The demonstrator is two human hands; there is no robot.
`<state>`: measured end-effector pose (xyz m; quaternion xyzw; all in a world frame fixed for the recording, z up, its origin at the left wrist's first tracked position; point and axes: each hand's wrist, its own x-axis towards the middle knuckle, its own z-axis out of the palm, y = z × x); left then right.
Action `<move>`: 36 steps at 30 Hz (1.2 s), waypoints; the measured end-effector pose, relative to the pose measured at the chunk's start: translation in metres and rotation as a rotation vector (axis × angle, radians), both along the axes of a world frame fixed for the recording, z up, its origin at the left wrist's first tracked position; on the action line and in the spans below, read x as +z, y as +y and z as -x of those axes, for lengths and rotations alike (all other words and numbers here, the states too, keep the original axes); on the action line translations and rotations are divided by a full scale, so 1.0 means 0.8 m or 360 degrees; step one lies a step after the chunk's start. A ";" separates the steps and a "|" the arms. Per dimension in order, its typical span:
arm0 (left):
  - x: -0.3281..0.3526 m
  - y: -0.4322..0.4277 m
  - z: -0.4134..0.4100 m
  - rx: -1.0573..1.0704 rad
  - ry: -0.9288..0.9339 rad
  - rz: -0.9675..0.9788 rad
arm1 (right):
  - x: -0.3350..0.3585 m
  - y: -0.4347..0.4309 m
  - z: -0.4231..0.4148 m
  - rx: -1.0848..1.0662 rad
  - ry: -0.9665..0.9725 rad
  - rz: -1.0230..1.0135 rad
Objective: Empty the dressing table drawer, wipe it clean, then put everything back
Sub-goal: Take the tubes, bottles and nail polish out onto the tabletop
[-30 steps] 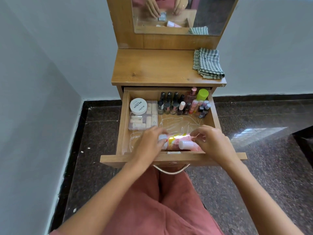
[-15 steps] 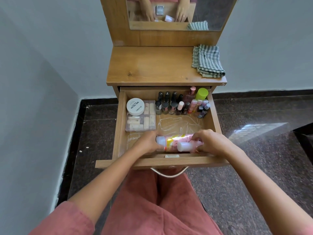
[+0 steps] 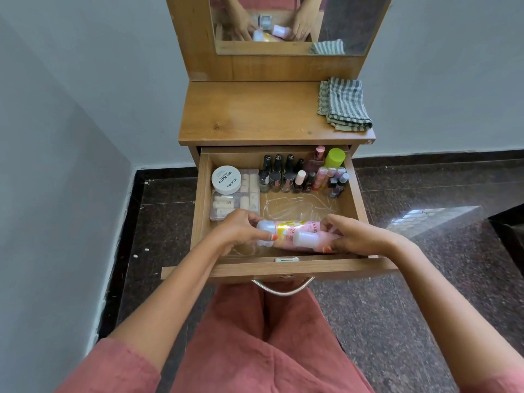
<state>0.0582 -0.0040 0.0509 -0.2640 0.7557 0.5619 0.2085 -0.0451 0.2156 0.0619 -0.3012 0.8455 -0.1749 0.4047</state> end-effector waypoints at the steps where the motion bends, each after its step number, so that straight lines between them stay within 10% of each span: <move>1: 0.002 -0.002 -0.002 0.0026 0.0008 -0.0048 | 0.003 0.002 -0.002 -0.0043 -0.0051 0.0099; 12: 0.060 -0.030 -0.012 0.0227 0.0180 -0.0380 | 0.068 -0.005 0.005 -0.0396 -0.0134 0.0829; 36: 0.131 -0.149 0.186 0.0760 0.0599 -0.0264 | 0.125 -0.157 0.200 -0.0574 0.0499 0.1136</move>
